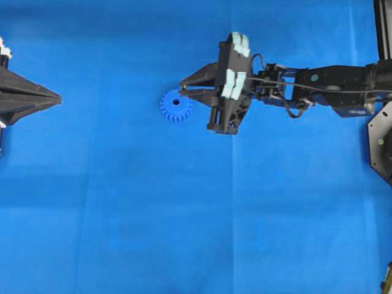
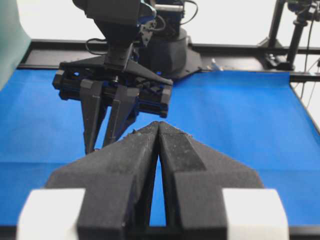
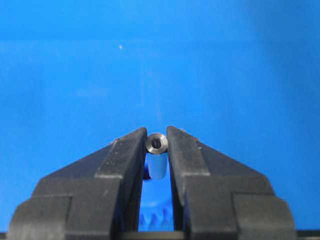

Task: Insert the shaft placed at a random location into the center hole of the small gear at another random location.
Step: 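Carry the shaft with the right gripper left over the blue gear's hole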

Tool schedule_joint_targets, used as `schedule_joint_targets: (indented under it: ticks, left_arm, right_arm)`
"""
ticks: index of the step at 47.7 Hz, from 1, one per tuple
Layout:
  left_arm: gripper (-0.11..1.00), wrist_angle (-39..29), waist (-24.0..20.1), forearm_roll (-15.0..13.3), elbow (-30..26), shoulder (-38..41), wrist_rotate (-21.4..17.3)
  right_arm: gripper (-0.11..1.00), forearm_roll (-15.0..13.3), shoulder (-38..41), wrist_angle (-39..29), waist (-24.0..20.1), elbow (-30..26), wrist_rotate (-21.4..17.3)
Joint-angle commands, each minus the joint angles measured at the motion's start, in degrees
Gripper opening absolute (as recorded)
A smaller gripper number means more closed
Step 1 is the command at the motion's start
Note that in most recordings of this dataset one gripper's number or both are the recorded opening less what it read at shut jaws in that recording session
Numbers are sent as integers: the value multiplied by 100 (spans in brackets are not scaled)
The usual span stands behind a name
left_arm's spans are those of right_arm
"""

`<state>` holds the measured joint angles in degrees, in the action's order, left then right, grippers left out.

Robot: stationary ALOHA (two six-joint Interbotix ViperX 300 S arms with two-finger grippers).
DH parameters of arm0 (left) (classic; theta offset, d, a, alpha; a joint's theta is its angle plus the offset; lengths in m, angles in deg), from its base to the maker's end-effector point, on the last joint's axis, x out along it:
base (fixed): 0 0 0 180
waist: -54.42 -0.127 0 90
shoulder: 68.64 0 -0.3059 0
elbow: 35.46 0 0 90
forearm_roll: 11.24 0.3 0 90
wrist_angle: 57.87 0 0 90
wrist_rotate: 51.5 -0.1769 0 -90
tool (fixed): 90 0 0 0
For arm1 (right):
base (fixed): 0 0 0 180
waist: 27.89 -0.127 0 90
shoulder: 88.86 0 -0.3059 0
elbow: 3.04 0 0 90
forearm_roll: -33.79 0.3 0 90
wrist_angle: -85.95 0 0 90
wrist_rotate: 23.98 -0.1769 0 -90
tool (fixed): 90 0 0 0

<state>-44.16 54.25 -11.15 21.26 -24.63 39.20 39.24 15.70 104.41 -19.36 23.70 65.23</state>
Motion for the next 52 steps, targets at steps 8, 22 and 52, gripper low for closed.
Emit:
schedule_joint_targets:
  ticks: [8, 22, 52]
  left_arm:
    - [0, 9, 0, 0, -44, 35, 9]
    - [0, -18, 0, 0, -44, 35, 9]
    - [0, -26, 0, 0, -44, 35, 9]
  right_arm:
    - [3, -26, 35, 18, -53, -316, 9]
    - [3, -18, 123, 9, -62, -316, 9]
    - [3, 0, 624, 44, -44, -378, 0]
